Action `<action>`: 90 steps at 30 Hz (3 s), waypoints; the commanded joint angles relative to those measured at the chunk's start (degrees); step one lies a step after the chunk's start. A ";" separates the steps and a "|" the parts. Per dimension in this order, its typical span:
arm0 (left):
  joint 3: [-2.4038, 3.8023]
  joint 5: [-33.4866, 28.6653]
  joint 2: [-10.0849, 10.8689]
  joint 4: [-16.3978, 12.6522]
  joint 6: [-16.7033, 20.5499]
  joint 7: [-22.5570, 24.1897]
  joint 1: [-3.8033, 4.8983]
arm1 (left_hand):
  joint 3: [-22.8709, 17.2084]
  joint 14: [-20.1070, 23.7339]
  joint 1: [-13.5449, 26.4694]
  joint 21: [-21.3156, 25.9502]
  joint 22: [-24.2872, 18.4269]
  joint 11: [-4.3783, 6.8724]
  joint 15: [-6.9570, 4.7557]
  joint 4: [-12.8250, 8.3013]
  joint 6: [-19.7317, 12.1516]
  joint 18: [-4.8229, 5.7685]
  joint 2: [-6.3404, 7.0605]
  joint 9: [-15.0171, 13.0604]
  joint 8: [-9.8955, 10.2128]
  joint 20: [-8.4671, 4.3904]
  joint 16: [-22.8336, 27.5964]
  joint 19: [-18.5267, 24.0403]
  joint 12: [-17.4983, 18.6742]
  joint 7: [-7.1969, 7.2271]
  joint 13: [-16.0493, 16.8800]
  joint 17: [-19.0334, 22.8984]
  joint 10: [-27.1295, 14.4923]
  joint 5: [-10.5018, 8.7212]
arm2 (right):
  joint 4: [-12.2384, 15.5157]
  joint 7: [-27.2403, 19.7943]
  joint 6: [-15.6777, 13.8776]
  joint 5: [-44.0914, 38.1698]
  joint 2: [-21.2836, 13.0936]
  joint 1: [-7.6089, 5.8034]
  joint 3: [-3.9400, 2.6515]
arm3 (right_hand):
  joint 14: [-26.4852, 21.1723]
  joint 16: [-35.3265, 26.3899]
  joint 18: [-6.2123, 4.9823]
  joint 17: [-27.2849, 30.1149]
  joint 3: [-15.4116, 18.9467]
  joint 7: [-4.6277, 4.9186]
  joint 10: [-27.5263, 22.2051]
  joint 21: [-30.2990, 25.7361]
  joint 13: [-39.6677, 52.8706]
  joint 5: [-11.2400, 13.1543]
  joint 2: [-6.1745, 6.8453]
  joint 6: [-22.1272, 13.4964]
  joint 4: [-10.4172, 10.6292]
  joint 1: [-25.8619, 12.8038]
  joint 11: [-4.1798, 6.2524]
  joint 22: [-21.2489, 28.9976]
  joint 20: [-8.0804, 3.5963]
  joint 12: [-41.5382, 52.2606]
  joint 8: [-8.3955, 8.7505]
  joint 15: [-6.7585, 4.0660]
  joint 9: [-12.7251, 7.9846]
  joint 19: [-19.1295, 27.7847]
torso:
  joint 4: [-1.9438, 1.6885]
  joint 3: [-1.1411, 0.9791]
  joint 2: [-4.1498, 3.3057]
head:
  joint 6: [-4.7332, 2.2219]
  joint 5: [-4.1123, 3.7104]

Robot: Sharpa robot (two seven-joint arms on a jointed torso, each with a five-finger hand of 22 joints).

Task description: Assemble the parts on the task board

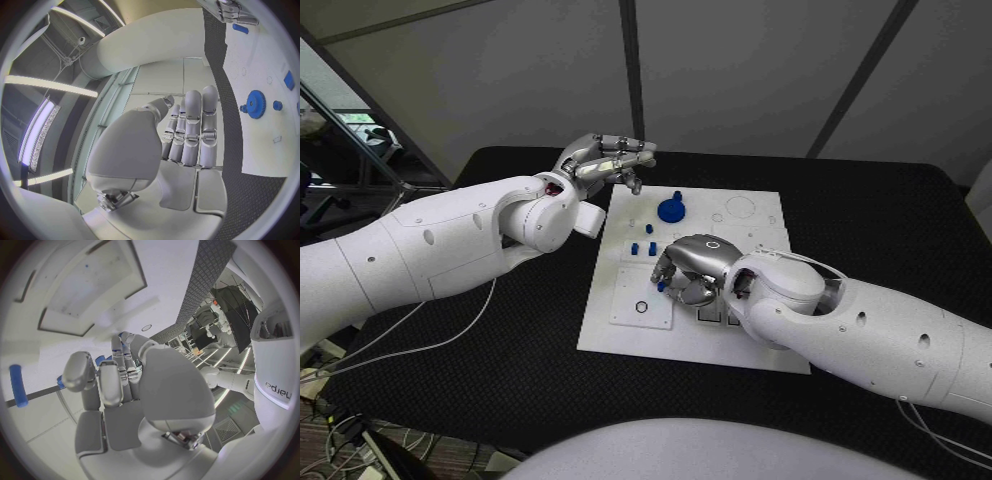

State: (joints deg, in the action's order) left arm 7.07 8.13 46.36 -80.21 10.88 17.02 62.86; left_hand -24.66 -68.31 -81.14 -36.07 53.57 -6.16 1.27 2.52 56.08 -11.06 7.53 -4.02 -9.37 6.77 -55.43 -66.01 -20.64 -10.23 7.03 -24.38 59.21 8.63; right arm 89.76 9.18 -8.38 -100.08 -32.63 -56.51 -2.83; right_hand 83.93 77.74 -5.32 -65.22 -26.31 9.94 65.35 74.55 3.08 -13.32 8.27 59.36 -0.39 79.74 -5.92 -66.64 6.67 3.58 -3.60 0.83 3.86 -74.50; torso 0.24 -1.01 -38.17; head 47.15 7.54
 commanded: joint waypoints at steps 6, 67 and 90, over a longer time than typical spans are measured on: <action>0.04 0.17 0.01 -0.07 -0.75 -0.22 0.12 | 0.15 0.40 -0.11 0.36 -0.06 -0.10 0.12 -0.23 0.04 0.59 -0.16 0.10 -0.28 0.20 0.24 0.35 -0.34 -0.33 0.08 0.06 -0.47 -0.25 | 0.29 -0.05 -3.34 0.04 -0.79 0.20 0.24 | 1.50 -0.10 -0.31 0.68 -0.07 -0.08 -2.86 -1.03 0.53 -0.08 0.70 -1.78 -0.01 -0.68 -0.55 1.15 0.63 0.17 0.00 0.58 -0.05 0.85 | 0.00 -0.08 -0.05 | -0.24 -0.07; -0.08 0.17 0.14 0.38 -1.33 -0.48 0.05 | 0.15 0.44 -0.12 0.41 -0.09 -0.12 0.14 -0.28 -0.04 0.59 -0.18 0.11 -0.30 0.21 0.23 0.36 -0.41 -0.33 0.08 0.12 -0.60 -0.24 | 0.72 3.83 9.00 2.60 -11.11 -5.19 -3.68 | 1.21 -2.51 -0.76 4.64 13.45 -1.24 0.91 -4.15 0.99 0.91 -3.51 0.42 6.20 4.85 1.35 4.42 -0.56 8.38 -1.45 -0.97 0.68 1.08 | 0.09 -0.04 -0.01 | -2.24 -3.10; -0.08 0.18 0.44 0.32 -1.37 -0.79 0.04 | 0.30 0.44 0.11 0.50 -0.16 -0.25 0.21 -0.25 -0.43 0.59 -0.15 0.17 -0.23 0.26 0.15 0.32 -0.58 -0.53 0.06 0.24 -0.96 -0.25 | 2.83 3.80 -2.34 0.06 -11.96 -5.15 -3.68 | 1.70 -0.95 0.01 2.35 5.27 -2.39 6.91 -0.94 2.02 1.40 -4.91 5.62 4.44 6.52 2.75 0.36 -1.77 7.12 -2.86 -2.15 1.19 -0.95 | 0.27 -0.09 0.02 | -2.07 -3.16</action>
State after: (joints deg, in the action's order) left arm 6.95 8.16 46.82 -79.82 10.17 16.27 62.82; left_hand -24.50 -68.19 -81.14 -35.85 53.48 -6.38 1.55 2.36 55.77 -11.06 7.53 -3.92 -9.37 6.98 -55.43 -65.81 -20.85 -10.54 7.05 -24.20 58.56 8.63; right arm 92.02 13.06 -5.92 -98.83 -44.46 -61.45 -6.43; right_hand 83.94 76.58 -6.23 -62.82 -20.80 7.49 71.68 73.22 5.03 -11.84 3.71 64.61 3.87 86.64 -3.18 -66.24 5.11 11.06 -6.33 -0.84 4.55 -75.07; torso 0.41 -1.08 -38.19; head 45.10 4.44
